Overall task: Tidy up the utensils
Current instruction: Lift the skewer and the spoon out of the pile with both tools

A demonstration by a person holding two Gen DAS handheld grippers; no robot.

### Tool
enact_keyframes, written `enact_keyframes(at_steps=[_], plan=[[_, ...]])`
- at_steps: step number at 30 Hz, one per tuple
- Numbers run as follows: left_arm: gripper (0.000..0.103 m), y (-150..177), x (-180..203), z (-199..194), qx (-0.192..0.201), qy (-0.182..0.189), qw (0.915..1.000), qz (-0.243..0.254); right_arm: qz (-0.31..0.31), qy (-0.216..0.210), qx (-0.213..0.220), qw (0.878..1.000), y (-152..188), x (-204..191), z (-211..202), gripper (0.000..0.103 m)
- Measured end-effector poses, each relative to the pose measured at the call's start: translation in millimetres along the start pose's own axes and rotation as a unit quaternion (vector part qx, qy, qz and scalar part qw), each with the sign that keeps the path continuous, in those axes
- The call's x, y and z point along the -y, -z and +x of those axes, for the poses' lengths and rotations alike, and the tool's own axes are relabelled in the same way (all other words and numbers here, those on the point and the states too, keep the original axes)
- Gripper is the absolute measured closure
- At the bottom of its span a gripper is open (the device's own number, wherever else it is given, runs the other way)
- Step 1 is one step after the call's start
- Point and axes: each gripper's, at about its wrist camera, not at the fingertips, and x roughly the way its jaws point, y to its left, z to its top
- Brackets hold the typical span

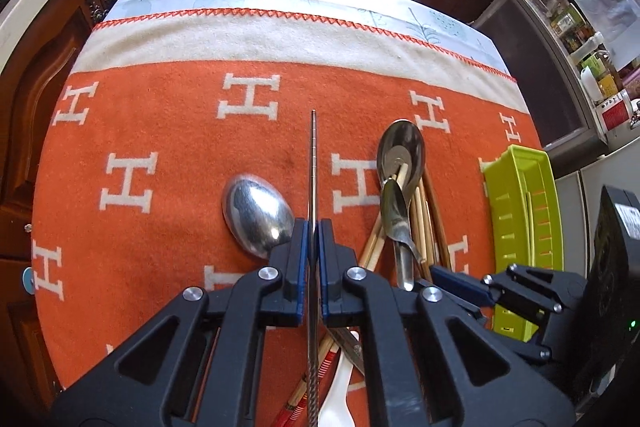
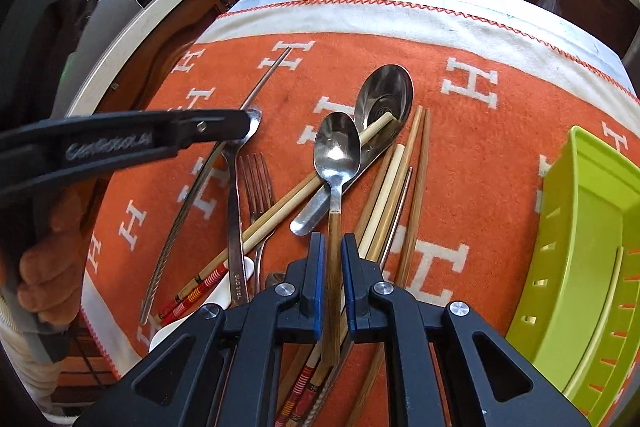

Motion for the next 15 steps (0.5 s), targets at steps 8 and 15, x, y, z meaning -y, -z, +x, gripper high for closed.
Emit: enact_keyframes(at_steps=[8, 15], plan=[[0.100, 4.1, 0.0, 0.2, -0.003, 0.006, 1.0000, -0.002, -0.027, 0.027, -0.003, 0.999, -19.4, -6.1, 13.8, 0.083], [0.100, 5.6, 2.5, 0.0, -0.002, -0.001, 1.0000, -0.001, -0.069, 0.069, 0.012, 0.995, -25.0, -16.0, 20.3, 0.096]])
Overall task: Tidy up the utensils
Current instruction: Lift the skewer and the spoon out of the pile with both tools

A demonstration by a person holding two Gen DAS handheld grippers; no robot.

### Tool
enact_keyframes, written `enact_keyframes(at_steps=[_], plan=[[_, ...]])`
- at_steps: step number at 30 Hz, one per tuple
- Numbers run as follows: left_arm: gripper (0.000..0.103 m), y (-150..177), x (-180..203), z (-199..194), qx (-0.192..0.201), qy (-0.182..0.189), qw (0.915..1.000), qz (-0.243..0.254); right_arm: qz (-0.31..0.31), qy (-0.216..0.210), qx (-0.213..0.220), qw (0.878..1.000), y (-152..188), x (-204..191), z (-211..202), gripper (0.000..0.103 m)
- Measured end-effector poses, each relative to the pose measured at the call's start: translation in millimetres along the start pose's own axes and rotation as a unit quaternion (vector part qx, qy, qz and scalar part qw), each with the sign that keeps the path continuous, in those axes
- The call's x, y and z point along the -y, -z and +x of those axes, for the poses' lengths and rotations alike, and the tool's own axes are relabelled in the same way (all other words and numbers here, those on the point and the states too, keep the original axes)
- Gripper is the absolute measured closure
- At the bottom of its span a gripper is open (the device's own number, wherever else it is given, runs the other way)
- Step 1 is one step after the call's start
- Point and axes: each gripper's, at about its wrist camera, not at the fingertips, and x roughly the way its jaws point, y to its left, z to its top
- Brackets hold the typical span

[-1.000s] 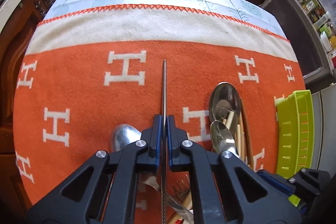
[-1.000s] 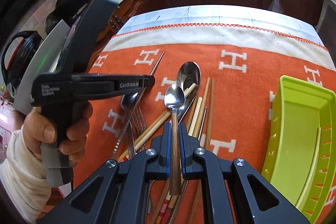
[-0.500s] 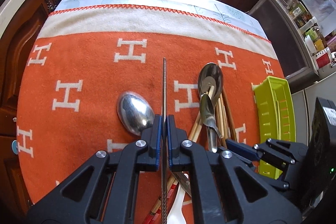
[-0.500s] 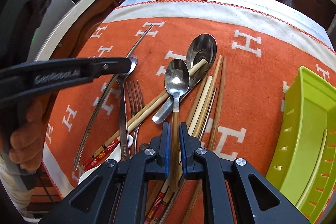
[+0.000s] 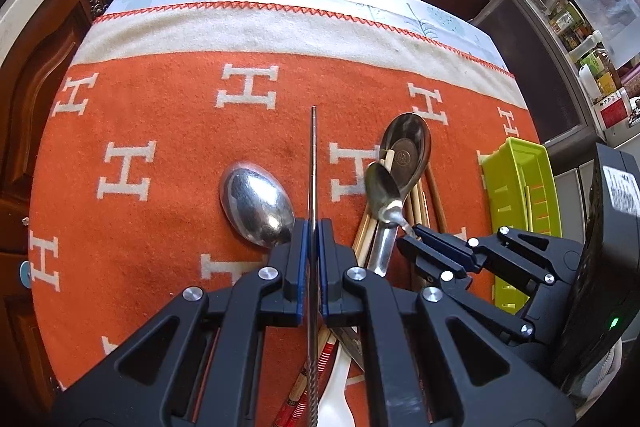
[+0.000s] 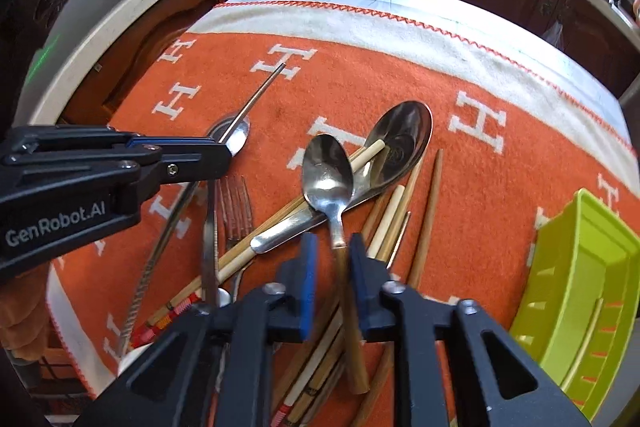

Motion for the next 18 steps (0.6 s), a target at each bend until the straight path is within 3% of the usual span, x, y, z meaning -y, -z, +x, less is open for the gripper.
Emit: enact_keyframes(at_steps=[7, 18], plan=[[0.100, 6.9, 6.8, -22.2, 0.013, 0.001, 0.9999, 0.007, 0.049, -0.022, 0.014, 0.998, 14.5, 10.1, -15.5, 0.097], [0.100, 34.2, 19.1, -76.1, 0.036, -0.009, 0.9989, 0.030, 0.129, -0.081, 0.060, 0.987, 54.5, 32.5, -89.1, 0.097]])
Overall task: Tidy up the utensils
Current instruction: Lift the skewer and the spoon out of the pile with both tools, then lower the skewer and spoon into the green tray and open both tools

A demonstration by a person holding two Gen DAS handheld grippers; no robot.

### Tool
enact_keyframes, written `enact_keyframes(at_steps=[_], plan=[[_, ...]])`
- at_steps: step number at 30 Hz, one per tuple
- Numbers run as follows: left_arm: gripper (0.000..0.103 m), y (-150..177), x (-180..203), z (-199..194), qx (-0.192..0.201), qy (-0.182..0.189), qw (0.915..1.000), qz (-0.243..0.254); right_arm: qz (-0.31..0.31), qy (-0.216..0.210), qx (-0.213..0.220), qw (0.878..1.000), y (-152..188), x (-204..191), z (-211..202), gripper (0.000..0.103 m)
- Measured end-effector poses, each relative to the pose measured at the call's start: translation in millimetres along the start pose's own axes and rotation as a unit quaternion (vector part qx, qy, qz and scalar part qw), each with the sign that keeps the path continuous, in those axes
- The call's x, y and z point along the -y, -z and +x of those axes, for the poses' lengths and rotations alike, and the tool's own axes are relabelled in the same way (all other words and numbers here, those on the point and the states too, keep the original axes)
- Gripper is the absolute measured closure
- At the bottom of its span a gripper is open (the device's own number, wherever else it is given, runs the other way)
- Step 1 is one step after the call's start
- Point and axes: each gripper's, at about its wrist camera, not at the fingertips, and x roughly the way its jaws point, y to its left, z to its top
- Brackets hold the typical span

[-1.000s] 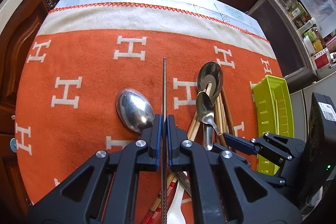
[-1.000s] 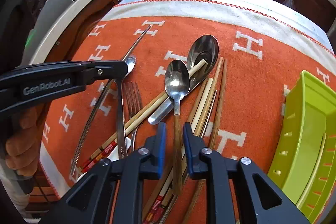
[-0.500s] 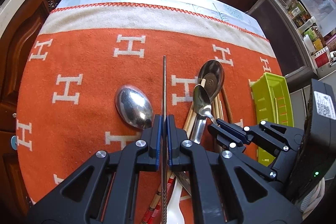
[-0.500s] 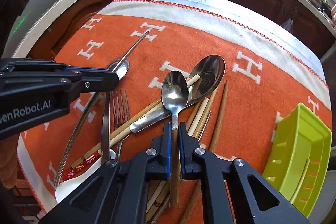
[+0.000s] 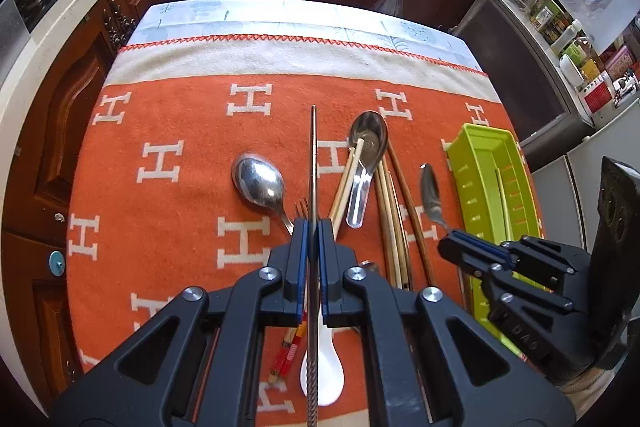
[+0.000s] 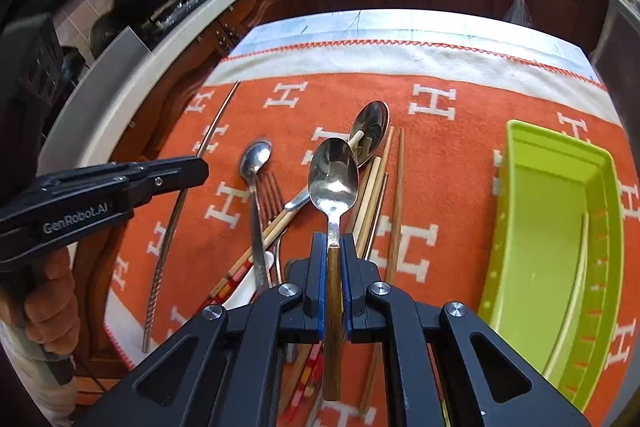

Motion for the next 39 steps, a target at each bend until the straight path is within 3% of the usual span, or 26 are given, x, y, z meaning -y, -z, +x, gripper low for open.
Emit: enact_keyframes(at_steps=[6, 14, 25, 30, 39], plan=[[0.100, 17.9, 20.5, -28.1, 0.003, 0.014, 0.9998, 0.010, 0.024, -0.015, 0.024, 0.999, 23.5, 9.5, -47.5, 0.097], [0.100, 38.0, 79.3, -43.2, -0.006, 0.056, 0.9977, 0.038, 0.072, -0.005, 0.040, 0.997, 54.0, 49.8, -93.0, 0.097], [0.100, 40.7, 177.5, 4.4, -0.052, 0.109, 0.9910, 0.058, 0.140, 0.022, 0.043, 0.989, 91.4, 138.6, -114.9, 0.097], [0.100, 34.3, 212.8, 38.2, -0.064, 0.103, 0.9913, 0.052, 0.154, 0.041, 0.031, 0.987, 102.0, 163.1, -105.7, 0.097], [0.100, 36.9, 230.2, 81.2, -0.069, 0.073, 0.9932, 0.059, 0.157, 0.057, 0.028, 0.986, 105.2, 174.5, -95.3, 0.097]])
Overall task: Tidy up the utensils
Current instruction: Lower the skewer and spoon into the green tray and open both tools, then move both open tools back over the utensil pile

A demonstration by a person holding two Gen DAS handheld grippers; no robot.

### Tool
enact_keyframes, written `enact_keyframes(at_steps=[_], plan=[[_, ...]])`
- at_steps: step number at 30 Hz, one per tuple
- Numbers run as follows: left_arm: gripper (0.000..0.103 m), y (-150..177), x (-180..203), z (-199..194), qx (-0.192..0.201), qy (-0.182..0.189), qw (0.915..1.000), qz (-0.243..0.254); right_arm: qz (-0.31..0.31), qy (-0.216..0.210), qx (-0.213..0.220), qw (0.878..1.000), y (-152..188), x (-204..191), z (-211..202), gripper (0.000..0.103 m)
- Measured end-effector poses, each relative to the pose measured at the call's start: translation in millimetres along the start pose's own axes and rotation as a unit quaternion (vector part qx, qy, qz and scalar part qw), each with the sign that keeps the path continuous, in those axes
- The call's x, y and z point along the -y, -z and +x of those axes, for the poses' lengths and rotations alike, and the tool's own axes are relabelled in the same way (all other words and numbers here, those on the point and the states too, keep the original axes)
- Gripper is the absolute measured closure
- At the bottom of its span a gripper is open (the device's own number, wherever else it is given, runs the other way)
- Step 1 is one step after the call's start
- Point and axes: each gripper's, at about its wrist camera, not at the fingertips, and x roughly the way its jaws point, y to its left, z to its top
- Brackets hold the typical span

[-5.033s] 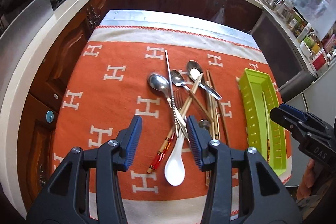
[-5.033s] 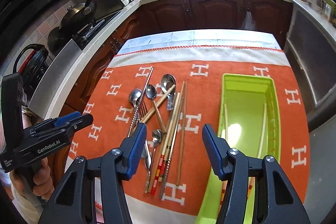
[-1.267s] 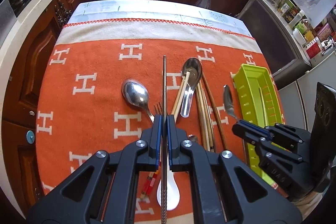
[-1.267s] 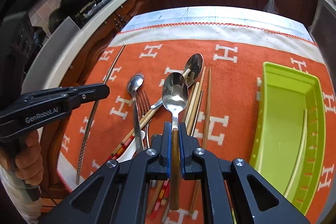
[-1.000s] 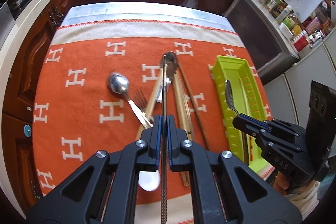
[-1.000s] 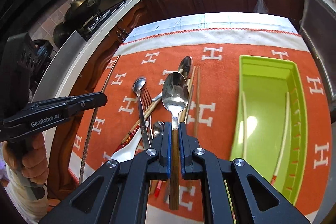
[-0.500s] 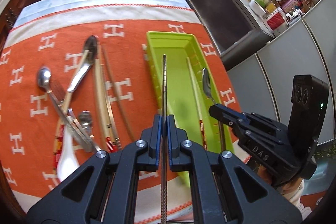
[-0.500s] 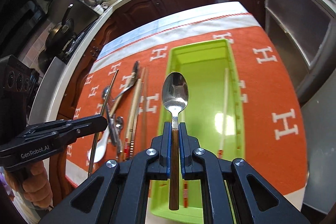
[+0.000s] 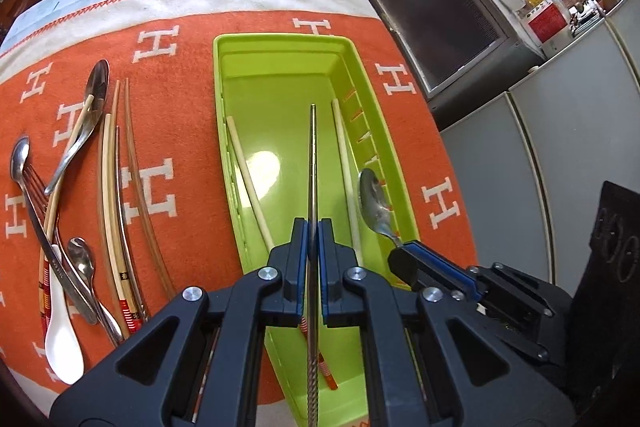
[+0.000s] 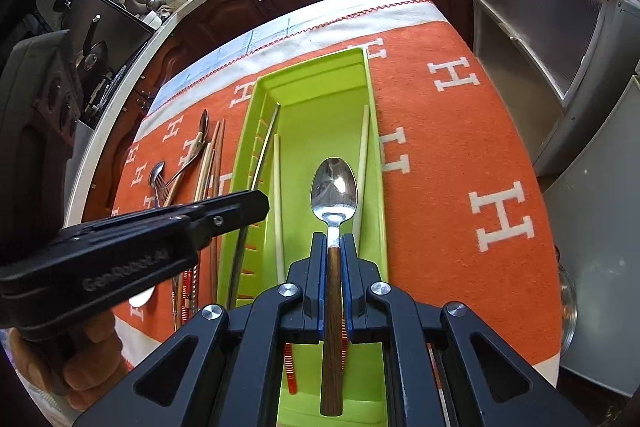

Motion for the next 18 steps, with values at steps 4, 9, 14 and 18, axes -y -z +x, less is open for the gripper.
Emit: enact_keyframes(at_steps=[4, 9, 14, 18], plan=[[0.100, -2.1, -0.7, 3.5, 0.008, -0.011, 0.9999, -0.002, -0.006, 0.005, -0.001, 1.000, 0.0, -4.1, 2.3, 0.097], [0.100, -10.1, -2.3, 3.8, 0.019, -0.021, 0.9996, -0.006, -0.005, 0.015, -0.007, 1.000, -1.6, -7.9, 9.9, 0.096], [0.100, -9.6, -4.3, 5.5, 0.011, -0.030, 0.9995, -0.001, -0.012, 0.022, 0.001, 1.000, -2.2, -14.5, 10.7, 0.079], [0.099, -1.3, -4.4, -2.4, 0.014, -0.045, 0.9988, 0.014, -0.017, 0.022, 0.008, 1.000, -2.2, -20.3, 6.7, 0.079]])
